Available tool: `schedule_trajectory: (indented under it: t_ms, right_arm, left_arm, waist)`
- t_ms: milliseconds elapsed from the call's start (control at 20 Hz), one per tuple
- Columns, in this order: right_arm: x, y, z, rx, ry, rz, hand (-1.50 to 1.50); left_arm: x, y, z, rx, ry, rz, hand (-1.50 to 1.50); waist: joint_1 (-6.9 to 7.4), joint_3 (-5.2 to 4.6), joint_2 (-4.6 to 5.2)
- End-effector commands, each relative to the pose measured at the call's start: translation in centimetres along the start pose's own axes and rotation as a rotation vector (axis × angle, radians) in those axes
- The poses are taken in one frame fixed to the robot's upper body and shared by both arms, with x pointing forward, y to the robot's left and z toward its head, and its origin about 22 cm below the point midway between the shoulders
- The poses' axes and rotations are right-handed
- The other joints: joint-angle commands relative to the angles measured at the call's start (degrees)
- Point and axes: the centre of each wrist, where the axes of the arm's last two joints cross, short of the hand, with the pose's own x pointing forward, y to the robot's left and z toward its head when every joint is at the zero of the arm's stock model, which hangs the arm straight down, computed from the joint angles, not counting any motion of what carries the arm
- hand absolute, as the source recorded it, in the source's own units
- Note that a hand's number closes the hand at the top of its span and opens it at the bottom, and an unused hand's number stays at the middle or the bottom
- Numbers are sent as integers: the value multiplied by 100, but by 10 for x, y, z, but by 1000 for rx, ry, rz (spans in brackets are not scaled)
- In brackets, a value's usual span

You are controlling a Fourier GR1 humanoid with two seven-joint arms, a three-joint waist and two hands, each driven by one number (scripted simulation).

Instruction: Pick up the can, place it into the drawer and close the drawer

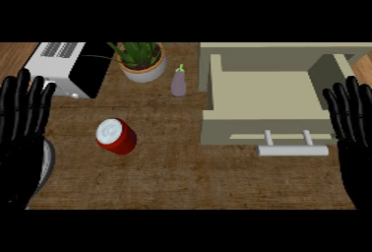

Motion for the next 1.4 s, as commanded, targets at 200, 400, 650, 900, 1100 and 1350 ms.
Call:
schedule_trajectory:
  t_ms: [200, 400, 650, 900, 1100, 1350]
  right_arm:
    - [9, 6, 12, -8, 39, -46, -150]
    - [-15, -21, 30, -231, 331, 15, -150]
    - [-15, -35, 45, -252, 340, 28, -150]
    - [-15, -61, 67, -274, 332, 11, -150]
    - [-11, -81, 88, -243, 332, 0, -150]
    - [-10, -84, 93, -250, 331, 17, -150]
  left_arm:
    - [-23, 11, -12, -67, 8, 91, -150]
    - [-36, 19, 12, 0, 376, -31, -150]
    - [14, 22, 15, 0, 396, -31, -150]
    - [31, 32, 22, -16, 400, -30, -150]
    - [32, 23, 44, 14, 388, -31, -150]
    - [36, 42, 43, 53, 424, 45, -150]
  waist:
    - [-14, -12, -177]
    - [-72, -6, -177]
    - [15, -6, -192]
    - [3, -7, -185]
    - [1, -8, -186]
    - [11, -10, -184]
